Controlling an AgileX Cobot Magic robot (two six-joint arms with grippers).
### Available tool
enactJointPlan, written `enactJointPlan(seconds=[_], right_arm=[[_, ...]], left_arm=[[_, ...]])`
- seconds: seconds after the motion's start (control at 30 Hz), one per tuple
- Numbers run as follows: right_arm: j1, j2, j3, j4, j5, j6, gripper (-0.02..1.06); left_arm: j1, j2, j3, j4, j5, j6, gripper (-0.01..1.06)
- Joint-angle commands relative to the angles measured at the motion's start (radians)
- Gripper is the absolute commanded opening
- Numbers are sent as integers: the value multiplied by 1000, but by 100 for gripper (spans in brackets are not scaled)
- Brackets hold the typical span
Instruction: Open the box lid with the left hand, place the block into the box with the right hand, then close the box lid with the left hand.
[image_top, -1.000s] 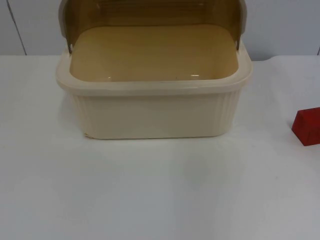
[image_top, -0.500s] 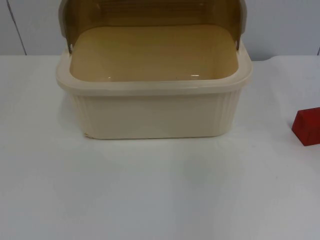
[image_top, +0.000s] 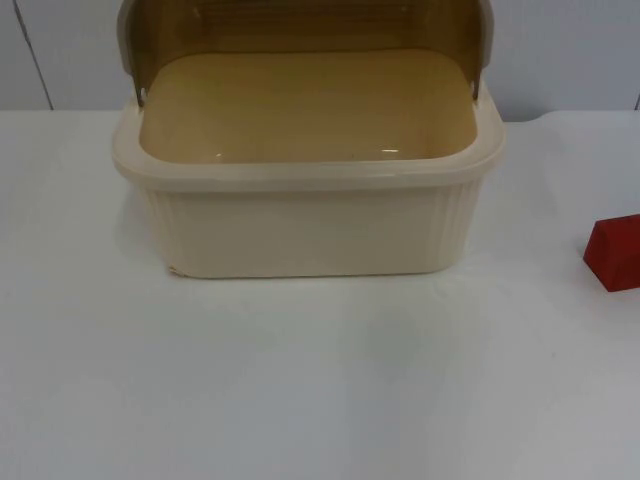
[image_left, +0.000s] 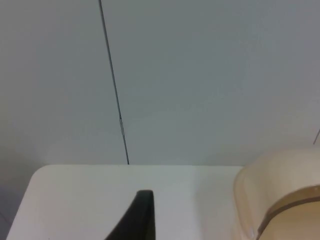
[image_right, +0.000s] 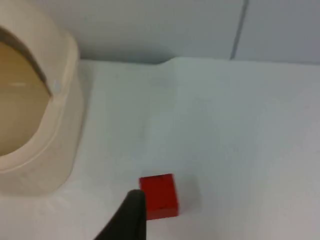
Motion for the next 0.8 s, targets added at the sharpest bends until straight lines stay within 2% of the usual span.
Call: enactJointPlan(seconds=[0.0, 0.1, 0.3, 0.37, 0.4, 0.5, 0.57, 0.77], right_arm=[[-5, 67, 4, 61, -63, -54, 105], [-3, 147, 4, 82, -100, -73, 105], [68, 360, 4, 56, -141, -83, 105], [101, 437, 4, 56, -206, -50, 105], [101, 437, 4, 56, -206, -50, 105], [113, 553, 4, 50, -316, 62, 105], [113, 614, 4, 22, -350, 90, 105], [113, 745, 4, -1, -423, 85, 105]], left_arm=[[2, 0, -5, 9, -12, -3, 105], [2, 0, -5, 9, -12, -3, 105], [2, 2, -5, 22, -12, -3, 105], [2, 2, -5, 32, -12, -3, 105], [2, 2, -5, 32, -12, -3, 105], [2, 2, -5, 46, -12, -3, 105], [2, 2, -5, 46, -12, -3, 105], [2, 2, -5, 58, -12, -3, 105]])
